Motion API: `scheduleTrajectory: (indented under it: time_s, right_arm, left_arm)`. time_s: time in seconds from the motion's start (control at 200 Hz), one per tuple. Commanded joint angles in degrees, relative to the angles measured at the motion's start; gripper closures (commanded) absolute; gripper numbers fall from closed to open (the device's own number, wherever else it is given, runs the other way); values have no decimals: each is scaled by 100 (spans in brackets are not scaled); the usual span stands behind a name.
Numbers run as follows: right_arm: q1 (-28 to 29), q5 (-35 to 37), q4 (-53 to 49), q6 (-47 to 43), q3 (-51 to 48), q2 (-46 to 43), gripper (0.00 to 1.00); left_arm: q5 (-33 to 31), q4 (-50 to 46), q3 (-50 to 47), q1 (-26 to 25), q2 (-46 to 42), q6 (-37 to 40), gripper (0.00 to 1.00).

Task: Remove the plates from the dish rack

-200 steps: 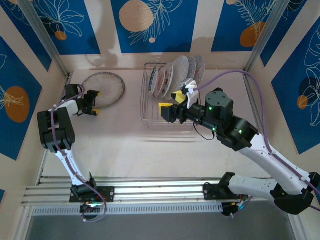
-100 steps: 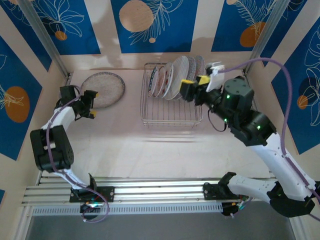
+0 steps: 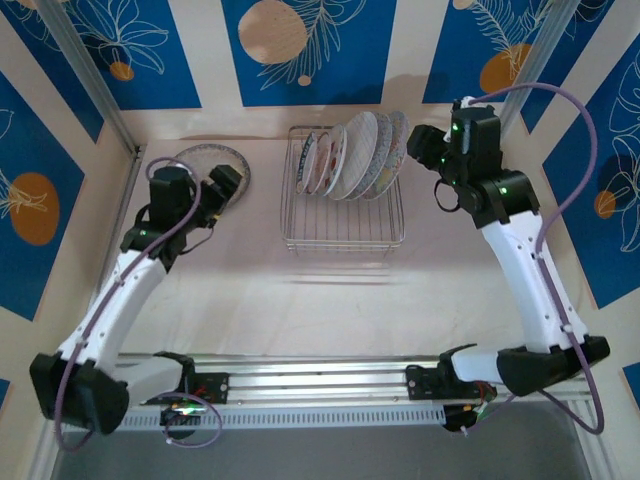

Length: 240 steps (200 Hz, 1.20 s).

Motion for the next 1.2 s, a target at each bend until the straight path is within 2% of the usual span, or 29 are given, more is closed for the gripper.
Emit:
scheduleTrajectory:
  time_s: [0.0, 0.09, 0.24, 0.39, 0.7, 0.995, 1.195]
  right_arm:
    - [-261, -321, 86, 68, 220, 253, 44]
    - [-589, -1073, 83, 62, 306, 593, 46]
    - [-836, -1736, 222, -143, 405, 1092, 47]
    - [-970, -1969, 230, -152, 501, 1551, 51]
    - [-1111, -2117, 114, -328, 955, 2467, 56]
    - [-1127, -2226, -23, -354, 1399, 3114, 61]
    - [-1091, -2249, -108, -346, 1672, 3437, 64]
  left_arm:
    - [-632, -77, 218, -658, -397, 758, 12]
    - [-715, 86, 238, -1302, -671, 1198, 12]
    - [-541, 397, 370, -2137, -936, 1961, 12]
    - [-348, 208, 652, -2563, -920, 2386, 13]
    - [-350, 68, 1018, -3135, -711, 2672, 14]
    - [-971, -216, 1431, -3596, -543, 3114, 14]
    - [-1984, -237, 1560, -3943, -560, 3441, 14]
